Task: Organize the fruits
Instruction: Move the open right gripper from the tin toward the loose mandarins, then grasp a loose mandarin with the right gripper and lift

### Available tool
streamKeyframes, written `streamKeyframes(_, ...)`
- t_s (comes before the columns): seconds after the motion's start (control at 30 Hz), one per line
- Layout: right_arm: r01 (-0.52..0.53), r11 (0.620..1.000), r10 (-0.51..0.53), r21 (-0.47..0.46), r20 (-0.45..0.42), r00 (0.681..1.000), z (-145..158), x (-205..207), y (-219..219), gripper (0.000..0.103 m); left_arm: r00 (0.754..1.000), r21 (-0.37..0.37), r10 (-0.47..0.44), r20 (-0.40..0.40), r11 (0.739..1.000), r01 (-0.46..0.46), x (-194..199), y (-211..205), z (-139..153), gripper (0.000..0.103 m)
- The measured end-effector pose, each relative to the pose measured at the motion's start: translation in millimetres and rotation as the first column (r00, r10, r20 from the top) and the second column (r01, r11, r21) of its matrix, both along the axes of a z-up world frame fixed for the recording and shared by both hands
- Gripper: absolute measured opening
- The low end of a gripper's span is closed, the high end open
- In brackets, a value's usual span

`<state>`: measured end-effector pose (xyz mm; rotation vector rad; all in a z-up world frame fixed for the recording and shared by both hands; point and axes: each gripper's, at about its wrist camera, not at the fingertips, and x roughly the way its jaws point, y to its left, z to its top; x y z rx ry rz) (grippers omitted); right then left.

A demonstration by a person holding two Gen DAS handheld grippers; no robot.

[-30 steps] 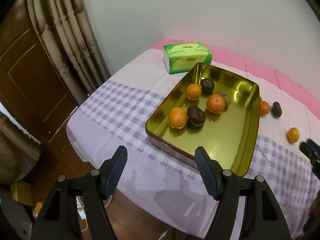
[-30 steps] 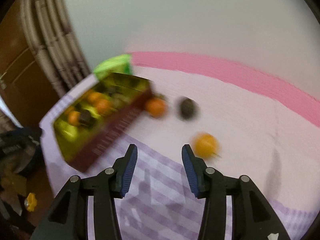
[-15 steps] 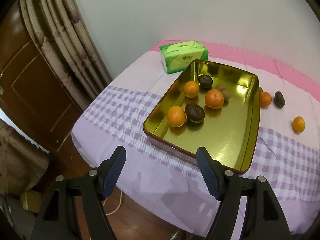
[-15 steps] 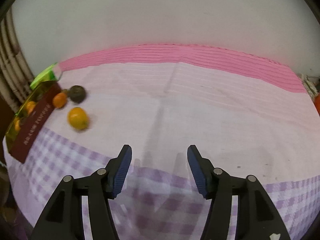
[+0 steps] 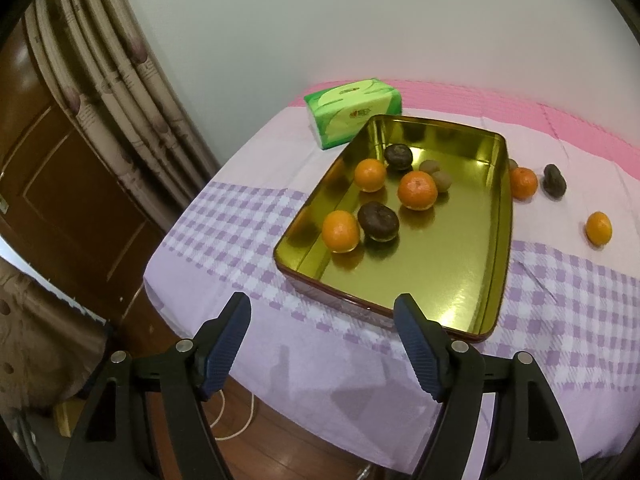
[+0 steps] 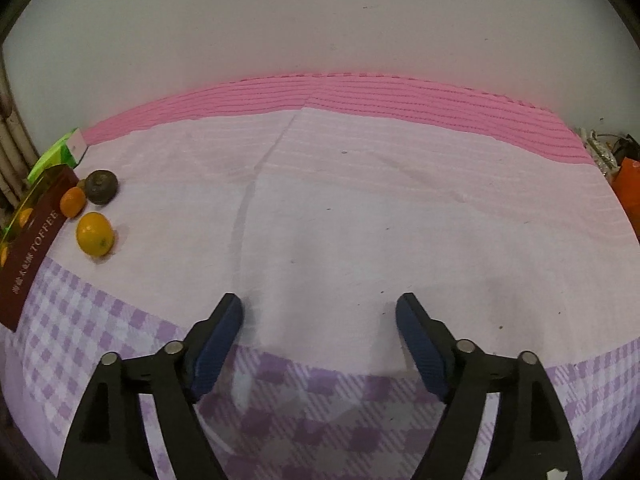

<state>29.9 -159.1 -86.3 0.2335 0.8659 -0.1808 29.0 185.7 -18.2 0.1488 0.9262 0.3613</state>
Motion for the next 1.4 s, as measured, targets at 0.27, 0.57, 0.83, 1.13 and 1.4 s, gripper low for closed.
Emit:
streamKeyframes(0.27, 0.0, 1.0, -0.001, 0.02, 0.009, 1.0, -1.5, 3.9, -8.2, 0.09, 0.984, -0.044, -0.158, 0.086, 0.986, 0.162, -13.2, -29.2, 16.0, 0.074)
streamKeyframes(0.57, -0.012, 0.998, 0.01, 0.064, 0.032, 0.999, 0.0, 2.8, -15.2, 0.095, 0.912, -0.208, -0.397, 0.1, 0.888, 0.41, 3.9, -86.7, 36.8, 0.074)
streamKeyframes(0.83, -0.202, 0.967, 0.164, 0.157, 0.226, 0.96, 42.4, -5.9, -0.4, 0.069, 0.901, -0.311, -0.413, 0.131, 0.846, 0.433, 20.8, -96.8, 39.9, 0.071)
streamKeyframes(1.13, -0.751, 0.657, 0.745, -0.057, 0.203, 0.636, 113.2, 83.1, 157.4, 0.064, 0.908, -0.265, -0.381, 0.173, 0.87, 0.416, 4.8, -80.7, 31.4, 0.071)
streamKeyframes(1.4, -0.826, 0.557, 0.831, -0.085, 0.036, 0.556, 79.7, 142.1, 222.8, 0.054, 0.926, -0.275, -0.337, 0.171, 0.886, 0.373, 12.0, -62.8, 26.8, 0.071)
